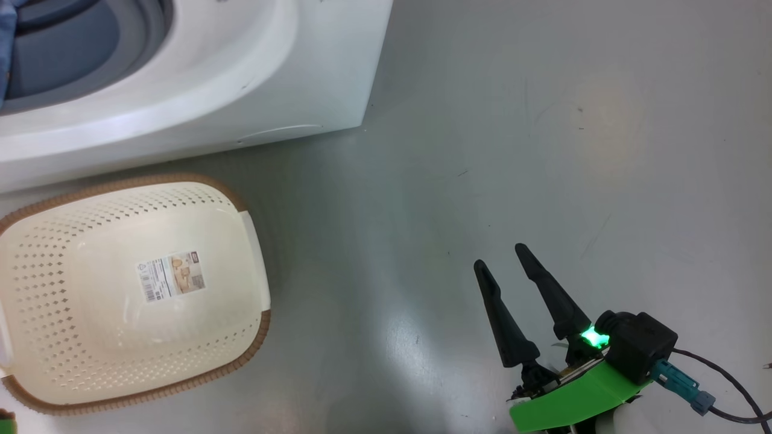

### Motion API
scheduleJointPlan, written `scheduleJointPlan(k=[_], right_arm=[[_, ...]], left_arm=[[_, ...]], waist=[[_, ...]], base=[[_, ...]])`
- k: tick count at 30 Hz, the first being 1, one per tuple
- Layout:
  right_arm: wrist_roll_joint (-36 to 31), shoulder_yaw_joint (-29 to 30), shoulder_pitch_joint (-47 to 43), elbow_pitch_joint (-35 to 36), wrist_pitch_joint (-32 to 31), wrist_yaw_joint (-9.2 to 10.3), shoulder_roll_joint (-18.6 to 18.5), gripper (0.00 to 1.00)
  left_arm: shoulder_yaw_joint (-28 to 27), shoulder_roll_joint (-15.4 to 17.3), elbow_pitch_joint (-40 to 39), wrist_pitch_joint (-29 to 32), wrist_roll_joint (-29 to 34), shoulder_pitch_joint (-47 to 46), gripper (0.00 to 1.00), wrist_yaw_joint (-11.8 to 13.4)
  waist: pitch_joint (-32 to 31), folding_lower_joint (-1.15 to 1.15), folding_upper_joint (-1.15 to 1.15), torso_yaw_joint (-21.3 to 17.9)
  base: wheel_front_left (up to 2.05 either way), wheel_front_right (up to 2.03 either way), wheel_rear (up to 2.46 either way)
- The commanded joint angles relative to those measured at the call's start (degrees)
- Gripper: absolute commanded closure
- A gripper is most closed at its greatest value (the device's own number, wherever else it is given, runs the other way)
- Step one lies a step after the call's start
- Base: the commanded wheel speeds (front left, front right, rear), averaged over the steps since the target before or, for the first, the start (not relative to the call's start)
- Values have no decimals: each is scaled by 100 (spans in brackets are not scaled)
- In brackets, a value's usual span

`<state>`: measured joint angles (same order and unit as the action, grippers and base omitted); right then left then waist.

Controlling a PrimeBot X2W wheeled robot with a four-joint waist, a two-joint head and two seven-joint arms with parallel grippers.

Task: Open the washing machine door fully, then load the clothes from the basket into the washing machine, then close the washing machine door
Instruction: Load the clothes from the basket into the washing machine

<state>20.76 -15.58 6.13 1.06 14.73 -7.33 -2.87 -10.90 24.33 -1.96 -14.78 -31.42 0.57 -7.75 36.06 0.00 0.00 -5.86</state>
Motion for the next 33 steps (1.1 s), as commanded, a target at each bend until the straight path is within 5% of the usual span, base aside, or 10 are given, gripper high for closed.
scheduleJointPlan(k=[1, 33], right_arm=[[-47, -124, -4, 113, 27, -16, 0, 0], [-58, -123, -31, 125, 27, -16, 0, 0]], left_arm=[[-212, 126, -42, -22, 27, 122, 0, 26], [-10, 67, 290, -22, 141, 581, 0, 26]], waist=[[5, 0, 0, -5], [-10, 0, 0, -68]], base=[[0, 0, 0], [0, 0, 0]])
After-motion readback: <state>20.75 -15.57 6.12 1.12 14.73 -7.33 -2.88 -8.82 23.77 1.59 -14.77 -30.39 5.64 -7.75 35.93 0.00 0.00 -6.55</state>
